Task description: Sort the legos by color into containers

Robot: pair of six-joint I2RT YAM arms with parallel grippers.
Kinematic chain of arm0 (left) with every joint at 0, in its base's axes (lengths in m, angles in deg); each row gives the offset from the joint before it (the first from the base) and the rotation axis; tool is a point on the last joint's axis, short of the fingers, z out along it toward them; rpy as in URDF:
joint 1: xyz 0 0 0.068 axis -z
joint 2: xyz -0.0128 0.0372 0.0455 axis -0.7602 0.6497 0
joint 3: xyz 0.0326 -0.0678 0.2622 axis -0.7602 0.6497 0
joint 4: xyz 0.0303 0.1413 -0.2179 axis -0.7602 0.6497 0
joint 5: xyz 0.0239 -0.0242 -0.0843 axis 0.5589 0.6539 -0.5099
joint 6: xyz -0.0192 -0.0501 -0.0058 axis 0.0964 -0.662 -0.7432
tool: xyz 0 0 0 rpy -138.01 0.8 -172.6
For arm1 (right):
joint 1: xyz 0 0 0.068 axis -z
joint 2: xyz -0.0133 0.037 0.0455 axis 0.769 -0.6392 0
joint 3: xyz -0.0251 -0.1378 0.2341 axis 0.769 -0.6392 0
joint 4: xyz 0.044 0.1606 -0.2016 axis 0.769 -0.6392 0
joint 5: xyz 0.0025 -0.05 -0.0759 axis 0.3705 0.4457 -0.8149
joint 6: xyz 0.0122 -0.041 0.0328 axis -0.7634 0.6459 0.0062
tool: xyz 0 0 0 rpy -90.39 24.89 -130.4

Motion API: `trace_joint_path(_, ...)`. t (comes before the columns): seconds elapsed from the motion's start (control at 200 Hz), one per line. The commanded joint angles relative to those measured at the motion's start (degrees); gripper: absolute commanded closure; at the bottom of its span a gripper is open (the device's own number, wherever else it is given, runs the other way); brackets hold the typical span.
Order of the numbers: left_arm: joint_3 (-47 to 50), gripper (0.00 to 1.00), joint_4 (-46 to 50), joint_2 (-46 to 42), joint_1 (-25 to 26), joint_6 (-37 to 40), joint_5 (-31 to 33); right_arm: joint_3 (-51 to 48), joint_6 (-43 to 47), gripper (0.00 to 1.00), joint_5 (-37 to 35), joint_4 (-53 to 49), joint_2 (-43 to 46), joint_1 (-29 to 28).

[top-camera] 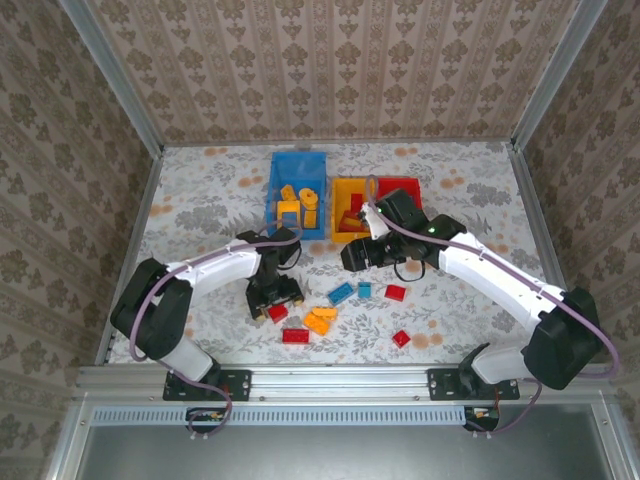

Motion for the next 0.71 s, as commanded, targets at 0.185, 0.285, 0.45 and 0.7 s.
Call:
trace_joint_path(0.185, 3.35, 0.46, -3.27, 0.94, 0.06, -4.19, 3.33, -1.85, 1.34, 0.27, 1.83, 0.42, 2.34, -0.35)
trace_joint_path(0.285, 2.38, 0.60, -3.80, -0.11, 0.61, -4.04, 5.45, -1.89, 1.20, 0.29, 1.32, 0.24, 2.75, -0.33)
trace_joint_path(0.45, -7.64, 0.71, 1.99, -0.32, 4.41, -0.06, 12.41, -1.93, -0.23, 0.33, -1.42, -0.08, 5.36, 0.39)
trace_joint_path(0.7, -33.78, 0.74, 7.75, 7.03, 9.20, 9.35, 20.18, -3.94, -7.54, 0.35, -5.49, 1.93, 14.32, 10.49)
